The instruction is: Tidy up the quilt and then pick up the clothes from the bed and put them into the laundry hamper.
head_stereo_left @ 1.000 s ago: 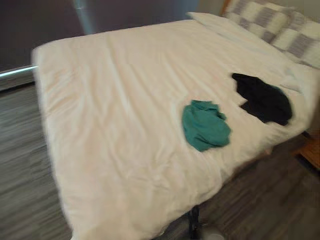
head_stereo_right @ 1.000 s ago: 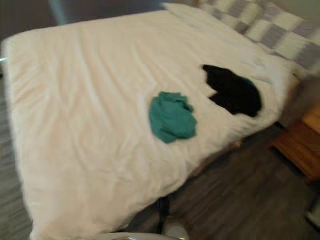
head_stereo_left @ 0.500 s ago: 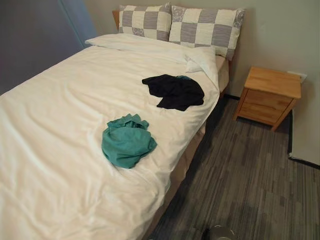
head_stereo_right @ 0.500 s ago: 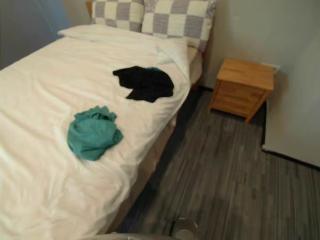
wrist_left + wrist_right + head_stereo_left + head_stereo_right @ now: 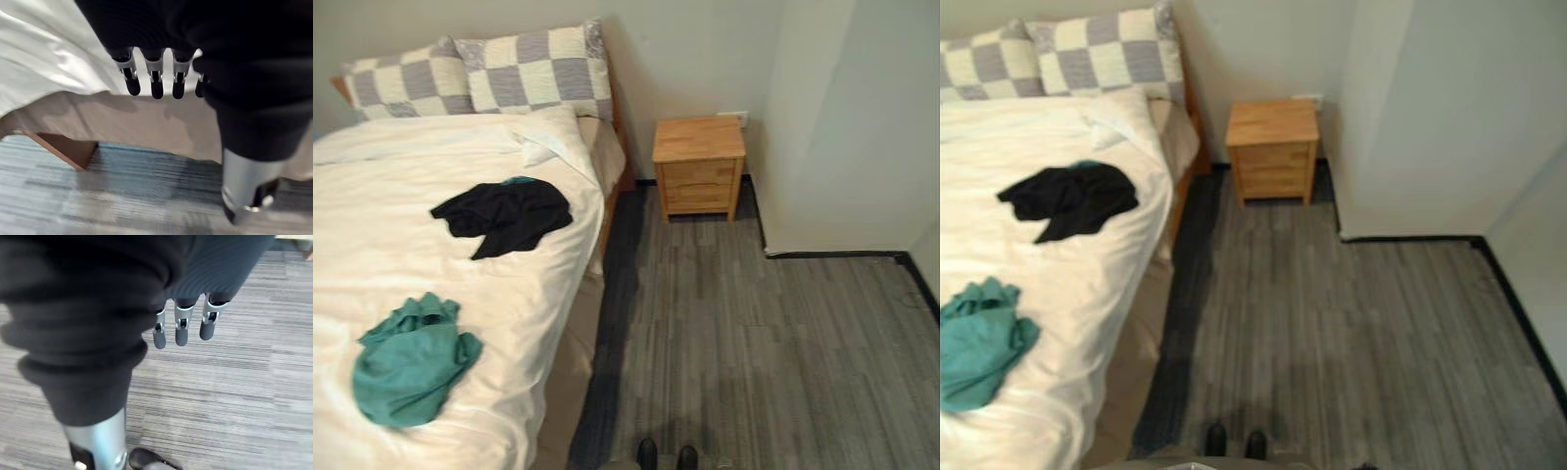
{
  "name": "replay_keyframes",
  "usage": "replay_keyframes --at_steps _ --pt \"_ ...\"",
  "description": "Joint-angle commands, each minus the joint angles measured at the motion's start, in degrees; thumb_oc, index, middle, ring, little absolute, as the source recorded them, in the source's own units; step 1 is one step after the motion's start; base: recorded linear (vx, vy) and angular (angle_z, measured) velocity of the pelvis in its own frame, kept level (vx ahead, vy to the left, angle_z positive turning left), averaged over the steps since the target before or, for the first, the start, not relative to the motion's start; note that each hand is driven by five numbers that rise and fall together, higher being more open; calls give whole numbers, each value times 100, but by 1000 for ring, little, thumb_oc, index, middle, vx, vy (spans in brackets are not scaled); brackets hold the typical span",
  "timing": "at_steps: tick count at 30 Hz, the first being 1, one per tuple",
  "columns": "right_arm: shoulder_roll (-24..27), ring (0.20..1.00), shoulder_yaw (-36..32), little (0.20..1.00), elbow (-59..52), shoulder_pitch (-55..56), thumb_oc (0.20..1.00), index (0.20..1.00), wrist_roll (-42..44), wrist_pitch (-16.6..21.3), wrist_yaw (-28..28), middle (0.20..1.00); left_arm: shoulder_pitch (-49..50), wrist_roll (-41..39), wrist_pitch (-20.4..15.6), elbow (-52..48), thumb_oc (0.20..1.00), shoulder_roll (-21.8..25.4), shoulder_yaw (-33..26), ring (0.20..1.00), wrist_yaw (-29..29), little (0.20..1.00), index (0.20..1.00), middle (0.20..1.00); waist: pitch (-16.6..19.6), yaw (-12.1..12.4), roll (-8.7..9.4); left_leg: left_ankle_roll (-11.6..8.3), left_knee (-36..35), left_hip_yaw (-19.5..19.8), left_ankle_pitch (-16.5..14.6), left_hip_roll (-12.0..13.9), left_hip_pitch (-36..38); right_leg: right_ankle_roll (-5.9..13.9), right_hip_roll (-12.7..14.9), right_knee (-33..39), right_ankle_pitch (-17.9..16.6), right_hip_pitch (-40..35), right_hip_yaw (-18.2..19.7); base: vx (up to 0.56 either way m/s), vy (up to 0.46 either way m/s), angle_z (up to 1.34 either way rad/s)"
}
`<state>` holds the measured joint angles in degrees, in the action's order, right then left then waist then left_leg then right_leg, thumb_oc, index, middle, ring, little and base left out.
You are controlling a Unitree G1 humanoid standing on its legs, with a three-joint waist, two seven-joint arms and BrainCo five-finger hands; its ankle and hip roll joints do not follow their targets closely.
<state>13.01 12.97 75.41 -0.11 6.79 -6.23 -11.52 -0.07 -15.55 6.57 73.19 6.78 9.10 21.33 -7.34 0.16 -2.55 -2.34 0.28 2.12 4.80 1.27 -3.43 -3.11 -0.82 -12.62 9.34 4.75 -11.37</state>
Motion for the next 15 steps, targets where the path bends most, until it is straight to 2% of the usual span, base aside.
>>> replay_keyframes --at_steps 1,4,7,8,11,15 --pt "-135 1000 -74 1000 265 -247 1000 1000 -89 44 41 1000 -299 -222 -58 238 1000 -55 139 1000 80 1000 1000 1000 -142 52 281 324 -398 -138 -520 -408 597 805 305 1542 -1026 -928 217 -1 4 -38" --pt "-251 1000 -2 1000 356 -283 1000 1000 165 -111 -101 1000 -400 -168 67 277 1000 -17 100 1000 26 1000 1000 1000 -48 55 299 377 -492 -170 -511 -458 660 805 263 1556 -1029 -980 218 19 9 29" --pt "-232 1000 -66 1000 359 -279 1000 1000 217 -82 -161 1000 -396 -29 124 294 1000 -37 138 1000 -42 1000 1000 1000 11 45 293 415 -528 -198 -521 -494 708 809 239 1575 -1037 -1027 192 10 18 7" --pt "-288 1000 -404 1000 -382 -85 1000 1000 1833 469 904 1000 -232 -1397 -773 -135 1000 174 -93 1000 -935 1000 1000 1000 -451 8 380 436 -528 -381 -519 -353 744 1024 541 977 -1173 -425 -97 2 8 -4" --pt "-281 1000 -408 1000 -428 -139 1000 1000 1848 441 842 1000 -128 -1012 -699 -142 1000 64 -94 1000 -900 1000 1000 1000 -310 49 380 432 -528 -194 -528 -473 709 991 392 1319 -1238 -560 52 0 0 0" --pt "-263 1000 -438 1000 -386 -144 1000 1000 1541 383 818 1000 -36 -1144 -813 -112 1000 55 -103 1000 -795 1000 1000 1000 -200 70 416 446 -528 -243 -543 -481 724 948 339 1472 -1204 -756 150 28 35 -9"
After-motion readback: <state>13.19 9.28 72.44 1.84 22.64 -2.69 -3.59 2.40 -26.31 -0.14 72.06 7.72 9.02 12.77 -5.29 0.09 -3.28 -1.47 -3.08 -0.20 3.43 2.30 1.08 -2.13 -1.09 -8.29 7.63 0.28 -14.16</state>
